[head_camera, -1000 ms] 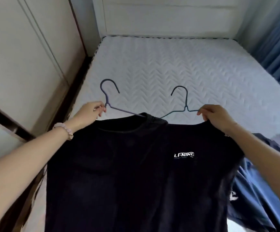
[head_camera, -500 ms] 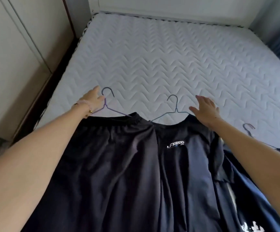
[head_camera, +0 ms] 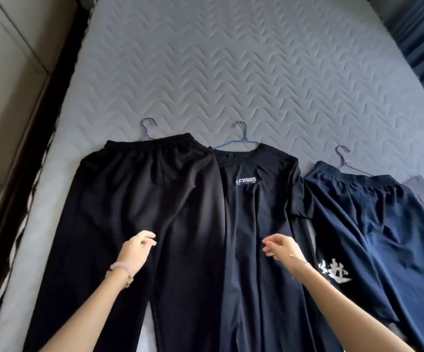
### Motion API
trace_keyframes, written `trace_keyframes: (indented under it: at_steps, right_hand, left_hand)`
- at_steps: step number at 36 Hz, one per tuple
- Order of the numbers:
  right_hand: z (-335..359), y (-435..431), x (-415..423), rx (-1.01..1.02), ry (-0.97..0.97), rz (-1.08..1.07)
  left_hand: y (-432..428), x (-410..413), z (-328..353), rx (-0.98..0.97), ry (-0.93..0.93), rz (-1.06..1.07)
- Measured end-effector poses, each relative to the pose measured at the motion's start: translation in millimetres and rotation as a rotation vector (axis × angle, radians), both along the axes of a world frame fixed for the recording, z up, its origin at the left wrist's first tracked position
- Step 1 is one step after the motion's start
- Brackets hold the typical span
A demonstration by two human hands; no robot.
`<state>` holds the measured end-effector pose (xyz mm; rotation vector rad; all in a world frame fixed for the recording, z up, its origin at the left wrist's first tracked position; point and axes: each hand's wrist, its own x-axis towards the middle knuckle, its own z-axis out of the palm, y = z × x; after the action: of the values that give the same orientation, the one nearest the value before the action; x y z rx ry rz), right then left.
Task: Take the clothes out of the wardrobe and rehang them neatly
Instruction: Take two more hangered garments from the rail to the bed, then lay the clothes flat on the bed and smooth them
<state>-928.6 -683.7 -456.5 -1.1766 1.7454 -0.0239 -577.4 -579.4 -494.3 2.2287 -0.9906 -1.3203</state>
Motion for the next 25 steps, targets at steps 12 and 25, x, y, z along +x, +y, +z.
trace_keyframes:
  at_steps: [12,25]
  right_hand:
    - [9.6,110.2,-99.0,0.121,0.002,-0.233]
    - [-52.3,141.4,-209.7,0.15,0.121,-0.144]
  left_hand:
    - [106.7,-123.1,8.1,0.155,0.146,0.029]
    - [176.6,-264.7,-29.9,0.357,0.036,0.17]
